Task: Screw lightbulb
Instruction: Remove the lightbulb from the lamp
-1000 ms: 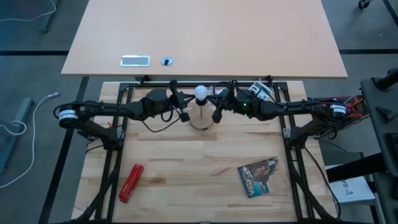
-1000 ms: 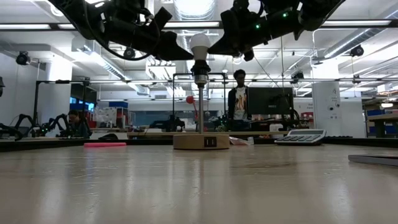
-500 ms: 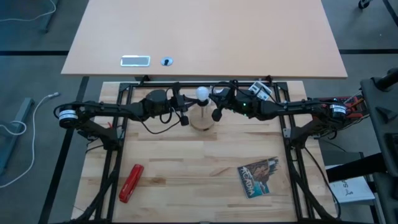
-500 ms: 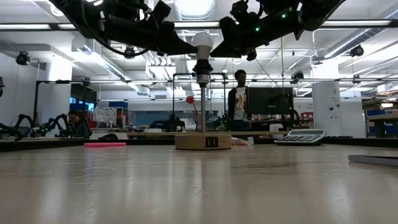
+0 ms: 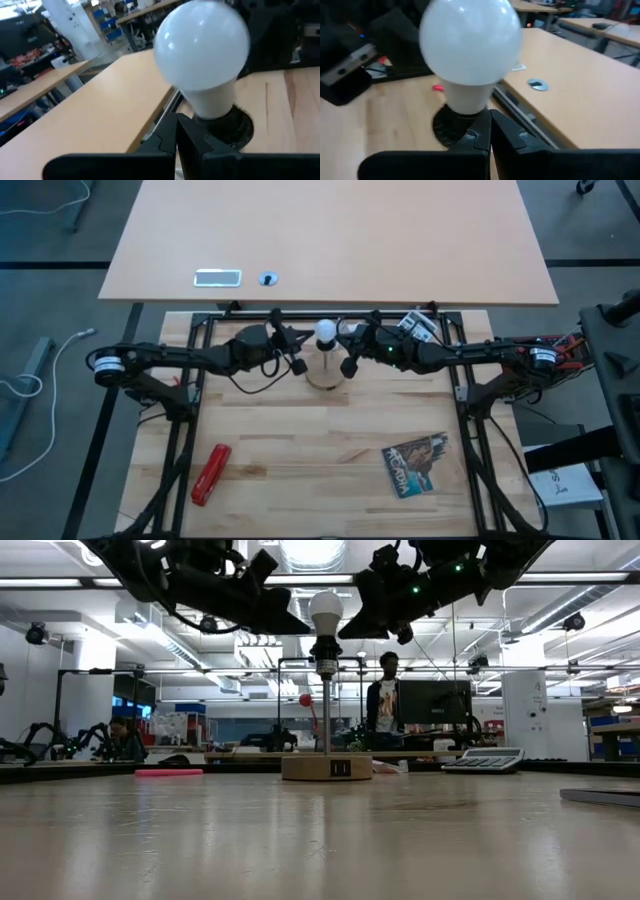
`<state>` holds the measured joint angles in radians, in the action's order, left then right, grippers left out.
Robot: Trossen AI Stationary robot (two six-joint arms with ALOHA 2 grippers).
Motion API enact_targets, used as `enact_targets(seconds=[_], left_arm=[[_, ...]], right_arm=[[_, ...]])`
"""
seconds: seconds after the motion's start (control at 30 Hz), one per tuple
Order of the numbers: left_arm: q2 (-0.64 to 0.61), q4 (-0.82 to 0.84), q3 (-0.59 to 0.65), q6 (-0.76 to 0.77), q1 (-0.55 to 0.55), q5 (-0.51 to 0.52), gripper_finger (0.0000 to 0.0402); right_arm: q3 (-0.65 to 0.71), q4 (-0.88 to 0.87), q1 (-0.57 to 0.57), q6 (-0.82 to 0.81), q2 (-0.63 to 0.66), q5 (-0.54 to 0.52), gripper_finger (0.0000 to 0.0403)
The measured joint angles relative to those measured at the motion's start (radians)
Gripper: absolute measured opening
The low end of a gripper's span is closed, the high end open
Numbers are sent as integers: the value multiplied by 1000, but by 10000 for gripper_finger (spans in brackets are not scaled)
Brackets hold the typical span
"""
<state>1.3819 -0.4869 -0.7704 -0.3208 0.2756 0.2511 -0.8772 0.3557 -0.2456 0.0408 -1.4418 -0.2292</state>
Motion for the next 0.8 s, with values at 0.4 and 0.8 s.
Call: enact_targets(seconds=[0.4, 0.8], left_arm=[[54, -77, 0, -7, 4, -57, 0], [56, -87, 0, 16, 6, -118, 0]], right_arm=[[0, 36, 14, -11, 2, 47, 0], [0, 37, 13, 20, 2, 13, 0]])
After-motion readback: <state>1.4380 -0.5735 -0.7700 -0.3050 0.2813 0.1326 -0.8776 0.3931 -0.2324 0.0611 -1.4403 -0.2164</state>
